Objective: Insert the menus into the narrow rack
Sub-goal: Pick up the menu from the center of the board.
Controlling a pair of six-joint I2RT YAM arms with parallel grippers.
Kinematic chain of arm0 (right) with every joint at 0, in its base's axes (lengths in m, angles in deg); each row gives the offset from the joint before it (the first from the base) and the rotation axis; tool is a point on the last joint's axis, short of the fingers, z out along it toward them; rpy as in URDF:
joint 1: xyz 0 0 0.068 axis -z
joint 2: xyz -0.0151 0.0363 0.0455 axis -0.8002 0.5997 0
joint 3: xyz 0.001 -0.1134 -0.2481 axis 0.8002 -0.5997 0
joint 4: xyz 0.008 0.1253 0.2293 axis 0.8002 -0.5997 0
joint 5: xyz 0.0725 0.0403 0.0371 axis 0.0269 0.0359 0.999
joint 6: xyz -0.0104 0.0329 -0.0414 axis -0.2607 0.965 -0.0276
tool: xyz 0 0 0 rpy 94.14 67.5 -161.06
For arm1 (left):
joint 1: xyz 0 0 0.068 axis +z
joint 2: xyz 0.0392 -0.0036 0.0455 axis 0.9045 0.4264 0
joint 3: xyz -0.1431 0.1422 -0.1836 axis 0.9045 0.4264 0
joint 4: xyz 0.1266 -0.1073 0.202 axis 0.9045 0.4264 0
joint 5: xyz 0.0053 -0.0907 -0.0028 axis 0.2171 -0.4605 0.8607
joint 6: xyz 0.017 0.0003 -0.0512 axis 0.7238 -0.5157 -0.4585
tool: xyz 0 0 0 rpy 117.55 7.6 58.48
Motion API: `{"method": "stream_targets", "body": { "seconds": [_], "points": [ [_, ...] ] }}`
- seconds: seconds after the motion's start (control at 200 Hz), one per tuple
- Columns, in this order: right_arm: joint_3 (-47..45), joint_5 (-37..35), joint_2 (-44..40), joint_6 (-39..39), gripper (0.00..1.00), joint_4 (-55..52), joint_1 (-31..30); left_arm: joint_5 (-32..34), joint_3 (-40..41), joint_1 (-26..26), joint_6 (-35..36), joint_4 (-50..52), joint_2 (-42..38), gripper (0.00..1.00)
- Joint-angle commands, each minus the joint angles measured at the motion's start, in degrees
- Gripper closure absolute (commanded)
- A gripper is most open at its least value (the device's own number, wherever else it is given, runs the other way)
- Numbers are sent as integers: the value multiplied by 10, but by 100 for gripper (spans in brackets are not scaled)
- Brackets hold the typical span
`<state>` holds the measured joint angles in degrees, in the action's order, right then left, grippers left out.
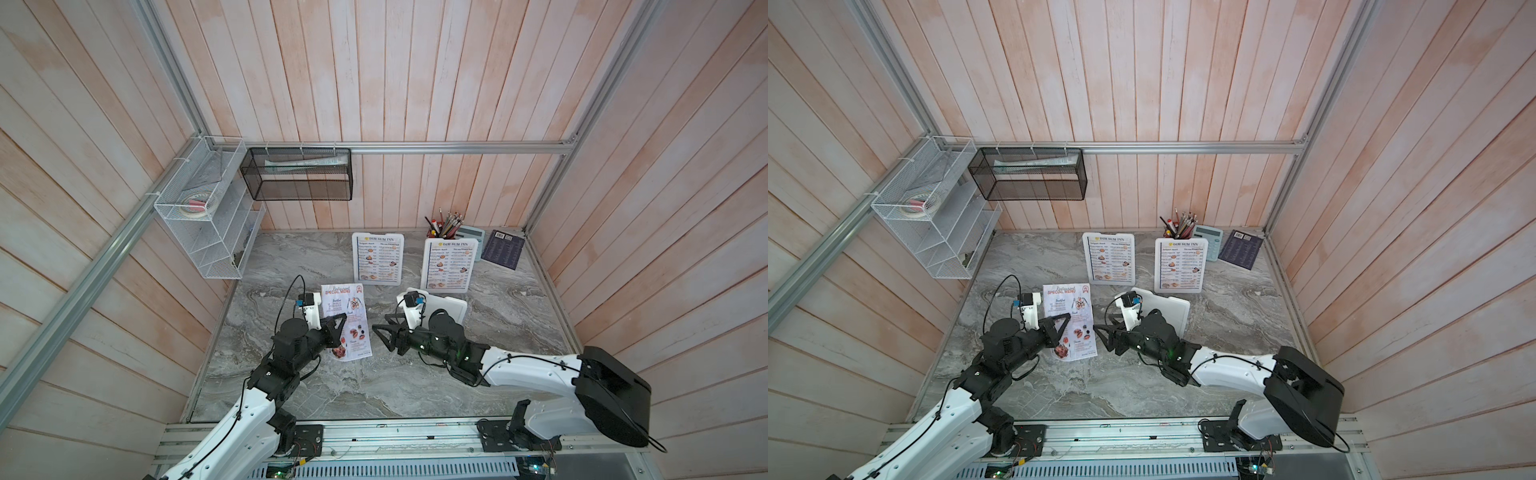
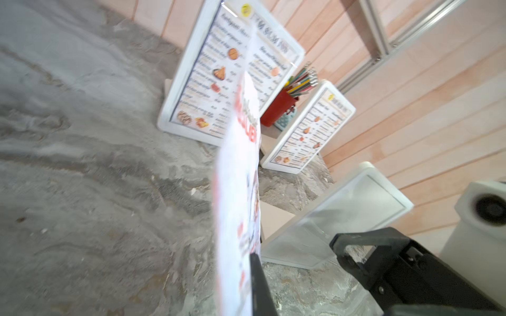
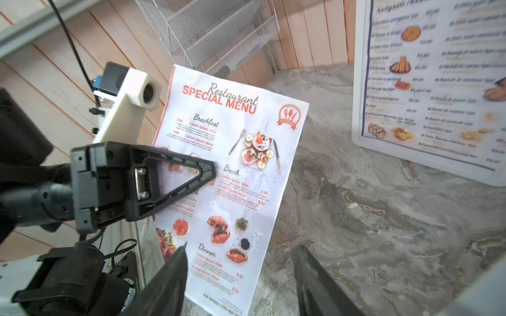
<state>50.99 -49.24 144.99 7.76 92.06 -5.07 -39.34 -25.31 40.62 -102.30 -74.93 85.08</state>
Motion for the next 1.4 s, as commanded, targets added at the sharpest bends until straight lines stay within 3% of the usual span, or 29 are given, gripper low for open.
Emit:
{"method": "stream_targets", "body": {
  "seconds": [0.0, 0.125, 0.215, 0.29, 0.585, 0.81, 1.07, 1.265, 1.395],
  "points": [
    [-35, -1, -68, -10, 29, 31, 14, -119, -23, 3, 51, -104, -1, 100],
    [-83, 101, -135, 25, 24, 67, 84, -238, -31, 2, 32, -215, 20, 100],
    [-115, 177, -163, 52, 21, 122, 135, -286, -44, 2, 13, -265, 44, 100],
    [-123, 206, -177, 41, 19, 138, 141, -313, -51, -1, -2, -303, 65, 99],
    [-101, 262, -164, 37, 17, 172, 143, -340, -74, -20, -32, -372, 131, 99],
    [-69, 290, -111, 44, 19, 204, 150, -338, -94, -48, -13, -362, 159, 99],
    [-54, 371, -61, 119, 51, 310, 193, -346, -101, -55, -2, -347, 166, 99],
    [-45, 372, -62, 111, 82, 288, 194, -341, -111, -56, 8, -330, 171, 98],
    [-48, 366, -65, 105, 100, 277, 193, -340, -113, -56, 15, -327, 182, 92]
  ]
}}
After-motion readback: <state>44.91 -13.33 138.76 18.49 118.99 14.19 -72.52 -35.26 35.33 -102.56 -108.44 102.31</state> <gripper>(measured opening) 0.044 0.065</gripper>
